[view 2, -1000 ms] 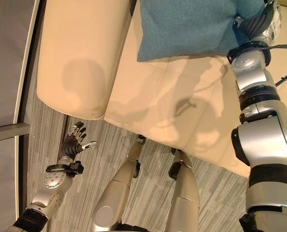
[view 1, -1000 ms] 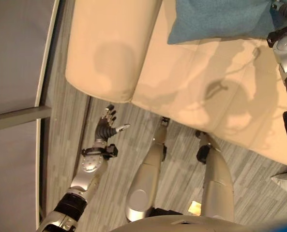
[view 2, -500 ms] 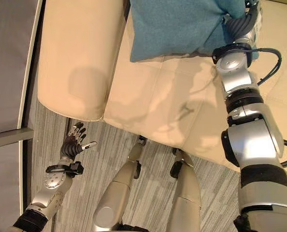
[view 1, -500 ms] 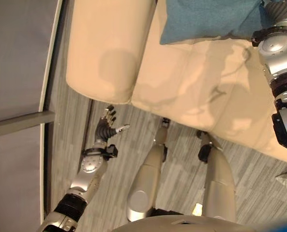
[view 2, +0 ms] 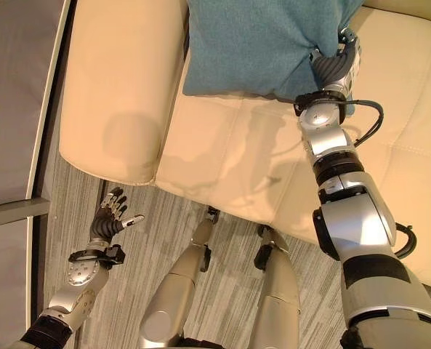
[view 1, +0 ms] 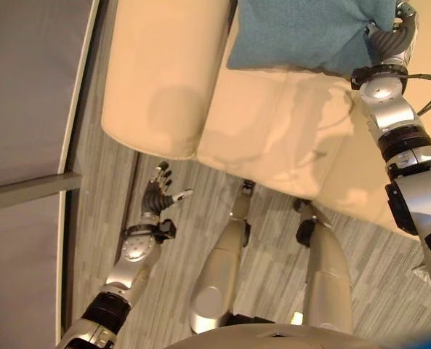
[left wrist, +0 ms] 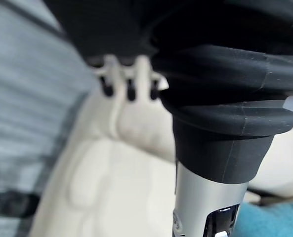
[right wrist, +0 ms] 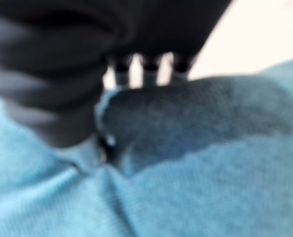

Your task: Pick up all the scattered cushions and arrange them neatly on the sofa.

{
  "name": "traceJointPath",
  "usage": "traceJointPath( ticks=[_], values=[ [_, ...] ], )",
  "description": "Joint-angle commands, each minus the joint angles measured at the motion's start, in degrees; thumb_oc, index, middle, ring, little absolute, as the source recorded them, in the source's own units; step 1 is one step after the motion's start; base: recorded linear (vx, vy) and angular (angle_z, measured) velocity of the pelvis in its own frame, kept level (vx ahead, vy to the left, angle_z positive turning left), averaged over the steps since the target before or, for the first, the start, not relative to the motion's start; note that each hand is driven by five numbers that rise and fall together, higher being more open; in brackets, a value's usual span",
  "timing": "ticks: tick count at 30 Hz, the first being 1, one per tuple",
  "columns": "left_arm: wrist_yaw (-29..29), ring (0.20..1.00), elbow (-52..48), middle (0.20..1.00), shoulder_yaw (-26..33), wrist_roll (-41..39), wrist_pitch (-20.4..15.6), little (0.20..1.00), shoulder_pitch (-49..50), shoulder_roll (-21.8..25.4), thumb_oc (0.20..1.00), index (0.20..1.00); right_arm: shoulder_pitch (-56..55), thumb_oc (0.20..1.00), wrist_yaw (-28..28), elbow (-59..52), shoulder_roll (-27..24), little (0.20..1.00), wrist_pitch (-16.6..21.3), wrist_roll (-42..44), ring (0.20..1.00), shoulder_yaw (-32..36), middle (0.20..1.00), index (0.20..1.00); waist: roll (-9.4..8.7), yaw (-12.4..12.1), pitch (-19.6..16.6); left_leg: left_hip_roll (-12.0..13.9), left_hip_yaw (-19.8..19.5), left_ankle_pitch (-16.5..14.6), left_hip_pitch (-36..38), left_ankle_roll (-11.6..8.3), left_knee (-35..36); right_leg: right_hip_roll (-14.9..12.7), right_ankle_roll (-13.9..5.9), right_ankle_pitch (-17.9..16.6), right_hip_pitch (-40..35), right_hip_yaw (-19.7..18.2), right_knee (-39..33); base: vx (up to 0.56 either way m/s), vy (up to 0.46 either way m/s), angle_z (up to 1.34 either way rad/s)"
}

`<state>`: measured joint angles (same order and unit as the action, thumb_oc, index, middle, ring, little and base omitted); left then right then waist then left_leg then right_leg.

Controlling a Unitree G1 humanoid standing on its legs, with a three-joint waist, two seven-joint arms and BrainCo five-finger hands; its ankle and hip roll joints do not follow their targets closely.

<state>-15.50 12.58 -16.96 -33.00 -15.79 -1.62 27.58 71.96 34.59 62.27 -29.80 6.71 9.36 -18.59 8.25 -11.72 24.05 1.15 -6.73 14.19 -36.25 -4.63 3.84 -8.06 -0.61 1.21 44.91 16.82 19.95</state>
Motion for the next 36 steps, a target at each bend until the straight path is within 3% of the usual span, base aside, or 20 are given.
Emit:
traceJointPath(
  ticks=[1,15,18,22,25,32,36],
  values=[
    [-1.56,1.0,-2.48,1.0,0.43,1.05,-2.42,1.0,0.69,2.69,1.0,1.0,-0.92,1.0,-1.07,-1.14,2.42,1.0,0.99,0.74,1.0,-3.38,1.0,1.0,-2.18,-0.68,4.1,-2.07,0.49,-3.32,4.33,-0.96,1.16,-1.12,-7.82,-8.53,-10.52,-0.44,-19.73,0.0,0.0,0.0],
    [-1.59,1.0,-2.68,1.0,1.18,1.47,-2.78,1.0,1.55,3.13,1.0,1.0,0.07,1.0,-0.61,-1.49,-1.8,1.0,0.28,-2.85,1.0,-5.53,1.0,1.0,-2.38,-0.23,4.47,-2.22,0.45,-3.35,4.84,-0.82,1.16,-1.39,-7.8,-8.51,-10.83,-0.48,-19.19,0.0,0.005,0.02],
    [-1.34,1.0,-3.35,1.0,2.26,1.22,-2.88,1.0,3.22,3.25,1.0,1.0,-1.52,1.0,-0.65,-3.97,-8.22,1.0,-0.6,-7.15,1.0,-7.63,1.0,1.0,-3.25,0.44,4.46,-2.06,0.54,-3.78,6.2,-0.38,1.16,-1.61,-7.68,-7.83,-11.48,-0.81,-17.9,0.0,0.014,0.05],
    [-1.01,1.0,-3.44,1.0,2.75,1.09,-2.63,1.0,4.33,3.51,1.0,1.0,-4.26,1.0,-0.62,-4.58,-11.58,1.0,-0.65,-7.38,1.0,-6.75,1.0,1.0,-3.76,0.86,4.25,-2.01,0.67,-4.08,7.46,-0.12,1.16,-1.73,-7.68,-7.34,-12.36,-0.79,-17.17,0.0,0.0,0.0],
    [-0.37,1.0,-3.01,1.0,3.36,0.76,-1.98,1.0,5.83,3.65,1.0,1.0,-10.19,1.0,-1.39,-7.51,-14.39,1.0,-0.31,-6.68,1.0,-4.18,1.0,1.0,-4.85,1.8,3.87,-1.82,1.11,-4.93,10.05,0.27,0.76,-1.81,-7.7,-6.89,-14.82,-0.9,-16.75,0.0,0.002,0.01],
    [0.98,1.0,0.71,1.0,4.35,0.31,0.32,1.0,8.24,2.22,1.0,1.0,-27.1,1.0,-4.92,-16.8,-14.12,1.0,1.27,-4.36,1.0,2.98,1.0,1.0,-6.84,3.84,2.12,-1.6,1.79,-7.73,16.82,0.97,-1.14,-1.68,-7.71,-5.8,-22.76,-0.77,-16.64,0.03,0.001,-0.03],
    [4.72,1.0,5.19,1.0,4.46,0.9,2.78,1.0,10.49,0.62,1.0,1.0,-42.3,1.0,-13.8,-22.13,-10.64,1.0,3.48,0.32,1.0,5.93,1.0,1.0,-7.86,5.26,-0.53,-1.48,1.98,-9.05,21.86,1.0,-1.11,-0.81,-7.77,-4.93,-28.68,-0.34,-17.68,0.08,-0.01,-0.02]
  ],
)
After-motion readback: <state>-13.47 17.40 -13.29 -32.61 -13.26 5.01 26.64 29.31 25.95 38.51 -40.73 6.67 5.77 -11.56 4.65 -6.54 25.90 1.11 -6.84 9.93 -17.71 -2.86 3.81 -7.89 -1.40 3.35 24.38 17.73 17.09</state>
